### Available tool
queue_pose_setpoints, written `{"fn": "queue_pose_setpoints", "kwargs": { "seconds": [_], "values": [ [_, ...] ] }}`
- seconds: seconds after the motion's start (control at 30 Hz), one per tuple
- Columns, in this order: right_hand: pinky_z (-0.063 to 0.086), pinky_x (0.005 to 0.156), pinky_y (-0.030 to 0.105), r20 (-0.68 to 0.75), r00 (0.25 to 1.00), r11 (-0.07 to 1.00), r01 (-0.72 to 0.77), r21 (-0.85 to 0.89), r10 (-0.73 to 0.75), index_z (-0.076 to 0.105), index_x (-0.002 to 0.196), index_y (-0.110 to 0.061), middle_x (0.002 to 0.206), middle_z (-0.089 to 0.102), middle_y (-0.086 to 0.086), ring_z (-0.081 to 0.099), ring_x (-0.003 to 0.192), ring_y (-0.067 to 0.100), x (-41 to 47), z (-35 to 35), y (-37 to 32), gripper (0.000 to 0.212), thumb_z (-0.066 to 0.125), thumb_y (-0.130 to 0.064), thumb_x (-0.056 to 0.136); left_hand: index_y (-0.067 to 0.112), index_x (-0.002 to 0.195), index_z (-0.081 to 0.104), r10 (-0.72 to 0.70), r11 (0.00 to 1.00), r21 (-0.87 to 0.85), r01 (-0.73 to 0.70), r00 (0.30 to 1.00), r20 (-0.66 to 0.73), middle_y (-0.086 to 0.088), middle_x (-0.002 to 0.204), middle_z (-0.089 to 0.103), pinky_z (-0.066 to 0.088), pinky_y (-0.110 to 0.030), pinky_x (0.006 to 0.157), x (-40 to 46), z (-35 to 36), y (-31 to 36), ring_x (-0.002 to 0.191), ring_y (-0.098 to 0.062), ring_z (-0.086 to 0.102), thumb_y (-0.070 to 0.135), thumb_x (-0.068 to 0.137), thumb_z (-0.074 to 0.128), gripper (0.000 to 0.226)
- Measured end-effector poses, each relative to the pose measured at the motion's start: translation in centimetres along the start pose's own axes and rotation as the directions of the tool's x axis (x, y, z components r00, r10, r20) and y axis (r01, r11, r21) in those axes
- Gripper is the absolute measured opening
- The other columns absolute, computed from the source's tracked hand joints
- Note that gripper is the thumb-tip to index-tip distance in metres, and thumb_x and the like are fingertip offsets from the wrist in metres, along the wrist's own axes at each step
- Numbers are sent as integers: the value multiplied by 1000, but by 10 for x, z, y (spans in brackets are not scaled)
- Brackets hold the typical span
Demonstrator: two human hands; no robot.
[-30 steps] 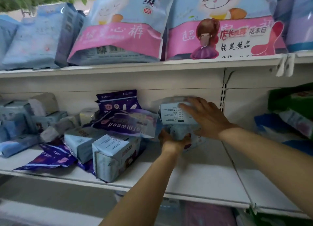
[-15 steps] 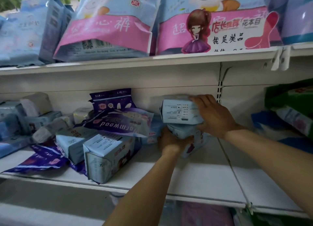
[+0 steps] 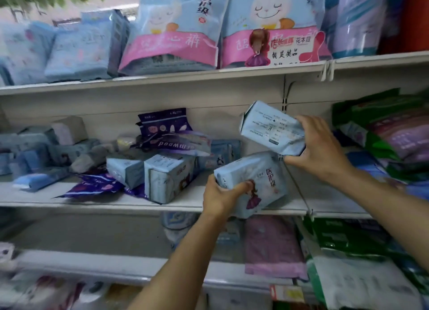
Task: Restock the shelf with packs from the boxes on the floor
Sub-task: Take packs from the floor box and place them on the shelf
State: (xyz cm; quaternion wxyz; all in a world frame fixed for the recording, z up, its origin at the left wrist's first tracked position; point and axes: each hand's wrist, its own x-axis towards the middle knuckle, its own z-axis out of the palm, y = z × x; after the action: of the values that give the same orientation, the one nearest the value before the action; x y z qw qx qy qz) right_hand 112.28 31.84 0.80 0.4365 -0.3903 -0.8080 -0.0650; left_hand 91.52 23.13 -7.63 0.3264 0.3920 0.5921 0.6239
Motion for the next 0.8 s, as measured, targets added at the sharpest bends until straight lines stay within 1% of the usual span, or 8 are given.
{"fn": "queue_pose_setpoints", "kwargs": {
  "seconds": [0.1,0.17,0.2,0.3,0.43,0.53,0.67,0.8],
  "values": [
    [45,85,41,-30,999,999,-30,40,31,44,132,-8,123,49,12,44,114,31,-26,-11,-31,83,84,-23,61,17,104,66,-33,992,-124,39,998,45,-5,96,76,62,-39,74,-42,-33,8,85,-20,74,22,67,89,44],
    [42,86,38,-47,997,994,-59,86,64,44,131,-8,123,49,10,45,113,30,-41,-17,-55,81,84,-21,61,13,108,69,-67,978,-192,79,995,68,-7,96,77,60,-47,82,-68,-58,12,89,-24,74,25,65,90,49],
    [41,86,35,-47,996,988,-74,136,81,45,129,-9,121,49,8,45,113,28,-49,-19,-72,78,84,-20,62,14,111,69,-85,974,-203,96,994,61,-7,98,77,60,-45,81,-82,-75,13,89,-24,74,27,66,89,51],
    [42,78,23,-39,985,937,-147,318,168,50,122,-11,111,50,-1,51,103,19,-69,-22,-114,65,82,-17,65,21,110,68,-112,969,-221,114,993,25,-1,93,78,59,-28,62,-119,-123,12,81,-15,75,28,78,80,34],
    [46,64,19,156,945,739,-323,591,289,55,114,-13,103,64,-1,62,88,14,-91,-23,-164,51,80,-18,69,19,114,67,-140,955,-277,108,985,-98,-2,92,78,58,-30,59,-163,-193,3,79,-16,75,28,79,78,38],
    [46,57,16,268,906,580,-416,701,327,61,105,-11,91,66,-2,61,75,8,-108,-18,-198,53,73,-28,57,20,116,66,-160,944,-315,98,971,-178,-4,93,77,56,-30,59,-191,-238,-2,80,-20,74,30,79,77,41],
    [51,56,25,444,852,407,-523,749,279,62,112,-7,97,67,7,64,80,18,-128,2,-238,72,74,-33,46,15,111,67,-161,939,-336,70,954,-253,-6,86,77,52,-24,47,-224,-290,-6,67,-16,73,25,82,75,32],
    [51,75,44,542,812,344,-583,736,217,65,100,-10,97,67,14,62,87,28,-144,28,-278,64,73,-37,43,15,112,67,-181,941,-330,72,933,-311,-5,89,77,56,-26,53,-251,-334,-10,72,-17,74,28,79,77,37]
  ]
}}
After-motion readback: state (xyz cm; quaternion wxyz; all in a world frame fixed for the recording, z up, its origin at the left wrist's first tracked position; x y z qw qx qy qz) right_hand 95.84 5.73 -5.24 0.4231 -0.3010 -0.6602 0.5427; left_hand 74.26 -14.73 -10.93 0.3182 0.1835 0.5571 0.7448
